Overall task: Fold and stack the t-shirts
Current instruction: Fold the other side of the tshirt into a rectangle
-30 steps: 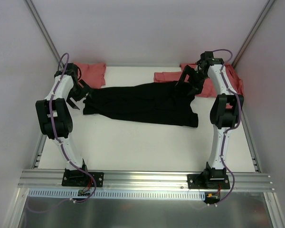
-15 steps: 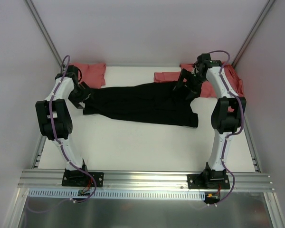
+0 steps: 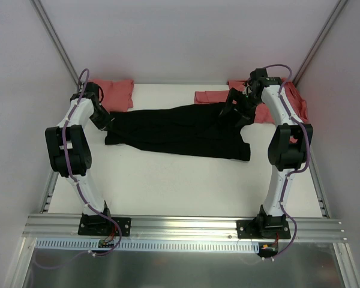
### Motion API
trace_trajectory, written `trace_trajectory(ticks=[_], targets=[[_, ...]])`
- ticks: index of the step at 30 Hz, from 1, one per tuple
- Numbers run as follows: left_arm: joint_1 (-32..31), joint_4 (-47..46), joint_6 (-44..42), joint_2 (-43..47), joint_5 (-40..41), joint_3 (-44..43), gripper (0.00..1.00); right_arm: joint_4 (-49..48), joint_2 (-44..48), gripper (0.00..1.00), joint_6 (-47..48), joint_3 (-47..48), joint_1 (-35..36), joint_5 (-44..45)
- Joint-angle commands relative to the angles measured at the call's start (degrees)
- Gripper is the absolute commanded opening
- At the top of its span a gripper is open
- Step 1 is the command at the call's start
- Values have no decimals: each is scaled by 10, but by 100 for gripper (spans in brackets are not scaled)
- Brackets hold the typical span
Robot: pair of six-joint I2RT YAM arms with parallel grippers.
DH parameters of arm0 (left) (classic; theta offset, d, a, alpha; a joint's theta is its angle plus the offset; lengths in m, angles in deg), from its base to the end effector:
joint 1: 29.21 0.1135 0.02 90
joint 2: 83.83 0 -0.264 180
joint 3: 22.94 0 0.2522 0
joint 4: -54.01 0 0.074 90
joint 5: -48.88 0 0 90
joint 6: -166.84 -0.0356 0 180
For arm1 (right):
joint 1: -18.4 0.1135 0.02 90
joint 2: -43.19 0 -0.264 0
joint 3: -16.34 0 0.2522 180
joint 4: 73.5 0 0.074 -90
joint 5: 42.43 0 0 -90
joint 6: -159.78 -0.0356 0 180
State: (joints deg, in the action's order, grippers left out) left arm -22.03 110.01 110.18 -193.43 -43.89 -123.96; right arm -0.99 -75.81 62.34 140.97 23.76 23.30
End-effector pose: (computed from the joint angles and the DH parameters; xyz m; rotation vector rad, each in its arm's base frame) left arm 0.4020 0.0489 0.2256 -0.9256 2.5504 -0.2024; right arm 0.4375 0.0557 0.2712 -0.0702 2.7206 0.6430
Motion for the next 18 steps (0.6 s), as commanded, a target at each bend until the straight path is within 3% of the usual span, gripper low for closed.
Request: trace_trajectory(ticks=[1, 8, 18], targets=[[-2, -5, -15, 17, 7, -5, 0, 2, 34, 99, 5, 4, 1, 1], [-7, 10, -24, 45, -18, -5, 0, 5, 36, 99, 6, 0, 3, 4], [-9, 28, -41, 118, -35, 69, 0, -7, 30, 99, -1, -5, 13, 0]])
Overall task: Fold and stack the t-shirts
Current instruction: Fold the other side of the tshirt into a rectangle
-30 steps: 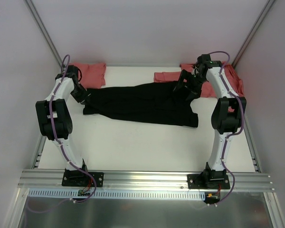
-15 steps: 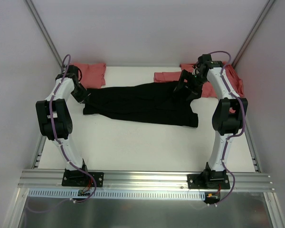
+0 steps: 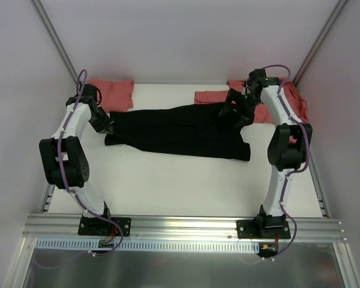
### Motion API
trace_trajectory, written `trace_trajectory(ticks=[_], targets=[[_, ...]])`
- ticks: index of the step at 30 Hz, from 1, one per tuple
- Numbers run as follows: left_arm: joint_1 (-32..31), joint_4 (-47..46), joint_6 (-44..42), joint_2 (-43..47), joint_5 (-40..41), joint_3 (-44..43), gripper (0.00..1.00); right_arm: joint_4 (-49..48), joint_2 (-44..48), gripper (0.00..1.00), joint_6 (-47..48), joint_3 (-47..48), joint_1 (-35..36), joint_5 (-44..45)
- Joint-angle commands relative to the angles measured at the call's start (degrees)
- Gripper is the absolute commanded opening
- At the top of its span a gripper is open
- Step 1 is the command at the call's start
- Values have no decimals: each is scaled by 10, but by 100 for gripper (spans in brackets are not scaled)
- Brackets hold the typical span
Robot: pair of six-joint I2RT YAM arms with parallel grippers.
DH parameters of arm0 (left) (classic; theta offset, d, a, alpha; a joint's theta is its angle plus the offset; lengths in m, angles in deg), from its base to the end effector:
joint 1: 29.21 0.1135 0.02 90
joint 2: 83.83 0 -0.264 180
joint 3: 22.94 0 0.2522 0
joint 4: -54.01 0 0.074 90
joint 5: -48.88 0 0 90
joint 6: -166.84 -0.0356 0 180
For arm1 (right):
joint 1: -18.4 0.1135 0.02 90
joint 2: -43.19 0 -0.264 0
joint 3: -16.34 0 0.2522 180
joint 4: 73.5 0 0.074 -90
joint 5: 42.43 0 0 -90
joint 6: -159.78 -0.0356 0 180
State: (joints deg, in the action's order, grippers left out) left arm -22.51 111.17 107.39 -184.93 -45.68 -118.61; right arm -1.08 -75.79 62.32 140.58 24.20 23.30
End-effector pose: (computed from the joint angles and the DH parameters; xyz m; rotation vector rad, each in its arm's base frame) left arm 0.3701 0.0406 0.2515 -0.8312 2.5477 -0.2394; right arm 0.4366 0.0591 0.2695 -0.0789 2.7265 0.6456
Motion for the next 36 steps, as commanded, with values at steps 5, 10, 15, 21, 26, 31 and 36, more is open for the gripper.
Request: trace_trajectory(ticks=[5, 10, 15, 21, 26, 31, 36], targets=[[-5, 45, -14, 49, -27, 10, 0, -13, 27, 100, -6, -5, 17, -2], [-7, 62, -21, 59, -35, 8, 0, -20, 30, 100, -9, -16, 18, -2], [-16, 71, -23, 79, -41, 43, 0, -22, 28, 99, -9, -11, 18, -2], [-23, 72, -22, 130, -47, 108, 0, -18, 24, 99, -9, 4, 18, -2], [-25, 81, -25, 172, -45, 149, 0, -13, 23, 99, -4, 10, 18, -2], [-25, 86, -24, 203, -43, 186, 0, -10, 27, 99, 0, 6, 18, -2], [-25, 92, -23, 223, -41, 211, 0, -9, 32, 99, 3, 4, 18, -3]])
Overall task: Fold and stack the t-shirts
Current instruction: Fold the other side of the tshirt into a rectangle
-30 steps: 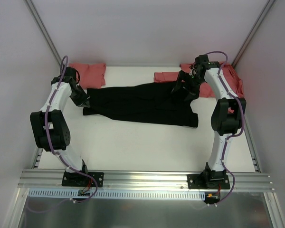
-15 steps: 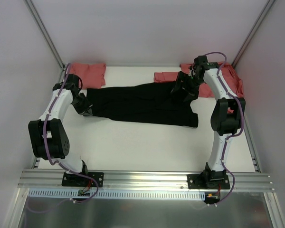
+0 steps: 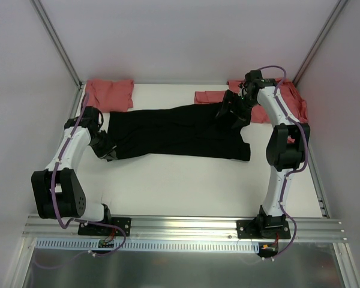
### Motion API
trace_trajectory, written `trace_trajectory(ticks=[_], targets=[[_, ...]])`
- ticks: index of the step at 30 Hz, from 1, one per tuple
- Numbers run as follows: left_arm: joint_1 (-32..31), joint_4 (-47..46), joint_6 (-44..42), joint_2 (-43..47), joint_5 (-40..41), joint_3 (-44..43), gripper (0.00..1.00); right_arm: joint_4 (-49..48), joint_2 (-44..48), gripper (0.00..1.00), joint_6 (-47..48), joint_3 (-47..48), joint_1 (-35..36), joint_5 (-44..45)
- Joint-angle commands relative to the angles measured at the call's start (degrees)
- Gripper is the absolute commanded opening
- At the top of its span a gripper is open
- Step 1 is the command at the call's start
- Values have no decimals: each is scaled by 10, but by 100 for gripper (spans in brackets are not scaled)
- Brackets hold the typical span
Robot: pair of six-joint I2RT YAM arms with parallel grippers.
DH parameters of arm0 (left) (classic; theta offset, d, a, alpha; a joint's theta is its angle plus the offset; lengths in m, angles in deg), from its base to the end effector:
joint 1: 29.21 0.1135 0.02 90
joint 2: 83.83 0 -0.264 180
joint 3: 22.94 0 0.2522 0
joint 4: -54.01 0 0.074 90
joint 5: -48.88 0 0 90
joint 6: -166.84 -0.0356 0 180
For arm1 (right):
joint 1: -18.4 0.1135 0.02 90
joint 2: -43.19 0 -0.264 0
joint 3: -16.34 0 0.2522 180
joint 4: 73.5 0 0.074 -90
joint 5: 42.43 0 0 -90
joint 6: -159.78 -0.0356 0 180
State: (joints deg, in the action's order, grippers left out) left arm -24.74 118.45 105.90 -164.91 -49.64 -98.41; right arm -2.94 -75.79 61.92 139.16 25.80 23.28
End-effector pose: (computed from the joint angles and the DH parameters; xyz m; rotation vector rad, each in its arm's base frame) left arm 0.2669 0.0156 0.2470 -0.7771 2.7076 -0.3105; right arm 0.4360 0.0714 0.2636 -0.1098 2.7238 0.6554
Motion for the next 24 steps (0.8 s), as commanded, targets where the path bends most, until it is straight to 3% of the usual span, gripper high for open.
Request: trace_trajectory(ticks=[1, 9, 16, 24], targets=[[-3, 19, -9, 25, -3, 11, 0, 9, 34, 100, 7, 17, 2, -1], [-1, 22, -15, -35, 33, -76, 0, 9, 44, 99, 11, 6, 2, -1], [0, 48, -23, -184, 38, -233, 0, 10, 57, 99, 18, -9, 0, 3], [8, 51, -21, -305, 15, -307, 0, 10, 59, 99, 20, -17, -5, -2]])
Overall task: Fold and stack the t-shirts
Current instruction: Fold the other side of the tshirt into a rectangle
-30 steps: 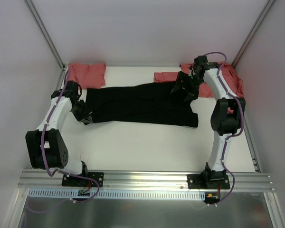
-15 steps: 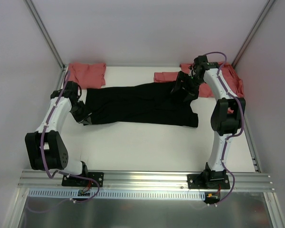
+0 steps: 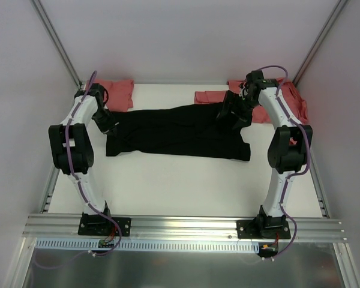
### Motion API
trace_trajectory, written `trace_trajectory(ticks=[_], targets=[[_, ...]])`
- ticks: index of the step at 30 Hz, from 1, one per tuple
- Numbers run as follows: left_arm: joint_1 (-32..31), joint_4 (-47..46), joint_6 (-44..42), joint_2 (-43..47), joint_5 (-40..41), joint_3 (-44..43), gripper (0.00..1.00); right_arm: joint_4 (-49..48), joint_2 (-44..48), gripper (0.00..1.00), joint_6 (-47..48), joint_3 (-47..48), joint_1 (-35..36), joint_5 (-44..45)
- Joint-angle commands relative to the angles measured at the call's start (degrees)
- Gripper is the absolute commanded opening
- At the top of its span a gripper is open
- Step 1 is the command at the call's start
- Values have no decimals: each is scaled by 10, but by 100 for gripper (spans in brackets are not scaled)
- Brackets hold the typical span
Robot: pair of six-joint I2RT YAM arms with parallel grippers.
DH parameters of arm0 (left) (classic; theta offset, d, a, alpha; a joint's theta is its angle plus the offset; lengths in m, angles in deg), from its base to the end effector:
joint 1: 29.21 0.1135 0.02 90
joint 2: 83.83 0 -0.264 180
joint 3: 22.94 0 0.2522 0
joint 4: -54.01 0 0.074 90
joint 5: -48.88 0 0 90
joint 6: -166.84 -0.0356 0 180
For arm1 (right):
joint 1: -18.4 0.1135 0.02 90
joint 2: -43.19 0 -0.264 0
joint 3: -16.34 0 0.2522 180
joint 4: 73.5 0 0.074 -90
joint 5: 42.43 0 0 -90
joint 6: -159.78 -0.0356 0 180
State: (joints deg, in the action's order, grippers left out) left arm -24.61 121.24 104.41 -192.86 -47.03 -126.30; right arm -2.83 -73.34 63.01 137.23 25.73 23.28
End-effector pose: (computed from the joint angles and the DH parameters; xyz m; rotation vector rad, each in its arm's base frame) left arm 0.3883 0.0276 0.2336 -0.7713 2.7549 -0.2303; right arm 0.4268 0.0697 0.2714 -0.1357 2.7121 0.6492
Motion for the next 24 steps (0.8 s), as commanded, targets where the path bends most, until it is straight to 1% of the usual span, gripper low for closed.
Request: trace_trajectory(ticks=[1, 9, 13, 17, 18, 19, 20, 21, 22, 24], targets=[[8, 21, -6, -43, -11, -33, 0, 8, 33, 100, 7, 3, -5, -3], [29, 5, -1, -79, 20, -59, 0, 11, 33, 100, 8, -3, -11, -7], [41, 19, -8, -96, 42, -111, 0, 11, 33, 100, 8, -5, -14, -9], [44, 40, -15, -138, 53, -178, 0, 9, 32, 99, 6, -7, -14, -15], [44, 44, -15, -148, 53, -187, 4, 9, 33, 99, 7, -8, -14, -16], [44, 50, -15, -156, 52, -194, 17, 8, 34, 100, 6, -10, -13, -19], [44, 50, -14, -163, 49, -199, 58, 8, 35, 99, 7, -10, -12, -18], [44, 47, -15, -172, 45, -202, 80, 9, 36, 99, 7, -11, -11, -19], [44, 40, -15, -174, 41, -201, 98, 9, 38, 99, 8, -13, -10, -19], [44, 39, -13, -176, 32, -200, 99, 9, 43, 100, 10, -18, -9, -16]])
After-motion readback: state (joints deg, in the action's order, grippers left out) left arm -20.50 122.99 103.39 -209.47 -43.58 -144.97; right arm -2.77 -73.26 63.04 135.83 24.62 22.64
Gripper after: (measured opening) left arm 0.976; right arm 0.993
